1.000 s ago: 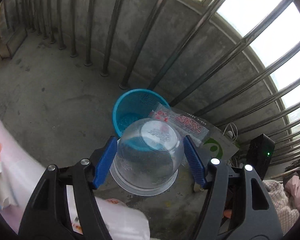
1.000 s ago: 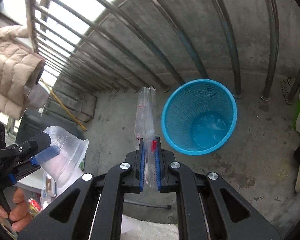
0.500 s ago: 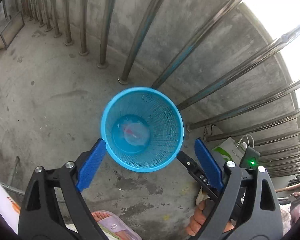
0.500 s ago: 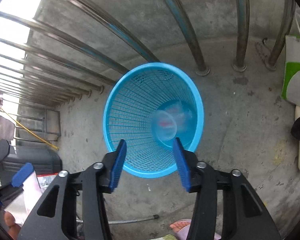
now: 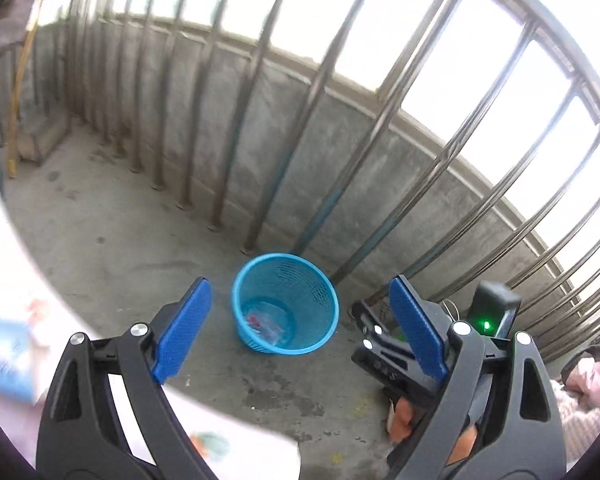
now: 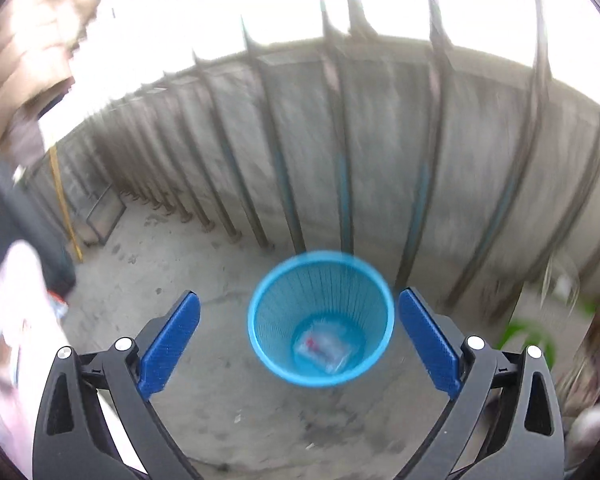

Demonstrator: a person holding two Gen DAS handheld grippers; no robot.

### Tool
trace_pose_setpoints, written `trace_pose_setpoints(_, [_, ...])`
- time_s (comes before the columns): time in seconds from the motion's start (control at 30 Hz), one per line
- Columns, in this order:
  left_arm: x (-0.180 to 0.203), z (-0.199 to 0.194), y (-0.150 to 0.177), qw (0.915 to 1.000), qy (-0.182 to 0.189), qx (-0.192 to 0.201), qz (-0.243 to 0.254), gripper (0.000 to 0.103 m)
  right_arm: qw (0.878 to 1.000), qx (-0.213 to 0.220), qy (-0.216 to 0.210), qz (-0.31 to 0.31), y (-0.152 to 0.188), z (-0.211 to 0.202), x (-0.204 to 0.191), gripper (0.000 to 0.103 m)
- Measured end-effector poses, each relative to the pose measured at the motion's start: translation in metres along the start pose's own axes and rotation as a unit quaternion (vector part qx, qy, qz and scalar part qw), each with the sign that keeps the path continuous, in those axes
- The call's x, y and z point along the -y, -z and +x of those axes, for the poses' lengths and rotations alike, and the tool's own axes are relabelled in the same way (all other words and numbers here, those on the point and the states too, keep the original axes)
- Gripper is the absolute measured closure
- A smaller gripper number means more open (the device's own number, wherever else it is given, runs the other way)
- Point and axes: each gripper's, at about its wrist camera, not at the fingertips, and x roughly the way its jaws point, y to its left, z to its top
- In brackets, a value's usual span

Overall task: Collect trash
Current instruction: 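Move both open tools back over the table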

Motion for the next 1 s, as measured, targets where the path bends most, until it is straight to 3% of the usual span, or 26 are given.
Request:
trace_pose_setpoints(0.1, [-0.014, -0.048, 0.028, 0.9992, -0.028, 0.016, -0.024, 0.017, 0.997, 0.036, 0.004, -0.066, -0.001, -0.032, -0.034, 0.006])
trace_pose_setpoints(0.17, [-0.028, -0.081, 0.048, 0.9972, -0.044, 0.03, -0.052, 0.015, 0.993, 0.05, -0.021, -0.108, 0.004, -0.052, -0.057, 0.006])
trace_pose_setpoints(0.3, [-0.069, -0.146, 0.094, 0.9873, -0.104, 0.058, -0.106, 0.015, 0.977, 0.055, -0.113, -0.17, 0.016, -0.084, -0.095, 0.006])
trace_pose_setpoints(0.43, [-0.107, -0.209, 0.14, 0.9712, -0.162, 0.093, -0.148, 0.015, 0.954, 0.045, -0.242, -0.169, 0.019, -0.112, -0.124, 0.006])
trace_pose_setpoints(0.5, [-0.127, -0.236, 0.162, 0.9615, -0.178, 0.112, -0.177, 0.015, 0.946, 0.028, -0.272, -0.172, 0.021, -0.121, -0.143, 0.006])
trace_pose_setpoints(0.6, [-0.148, -0.261, 0.188, 0.9476, -0.204, 0.134, -0.206, 0.015, 0.924, -0.009, -0.332, -0.191, 0.031, -0.133, -0.173, 0.006])
trace_pose_setpoints(0.67, [-0.155, -0.272, 0.2, 0.9433, -0.21, 0.142, -0.214, 0.015, 0.905, -0.033, -0.369, -0.211, 0.04, -0.138, -0.195, 0.006])
trace_pose_setpoints(0.83, [-0.168, -0.288, 0.202, 0.9442, -0.187, 0.167, -0.214, 0.027, 0.858, -0.075, -0.447, -0.242, 0.053, -0.152, -0.26, 0.006])
trace_pose_setpoints(0.93, [-0.18, -0.289, 0.204, 0.9421, -0.186, 0.175, -0.217, 0.041, 0.832, -0.115, -0.478, -0.255, 0.058, -0.151, -0.298, 0.007])
trace_pose_setpoints(1.0, [-0.193, -0.285, 0.212, 0.9412, -0.181, 0.167, -0.231, 0.049, 0.814, -0.146, -0.493, -0.27, 0.066, -0.145, -0.32, 0.012])
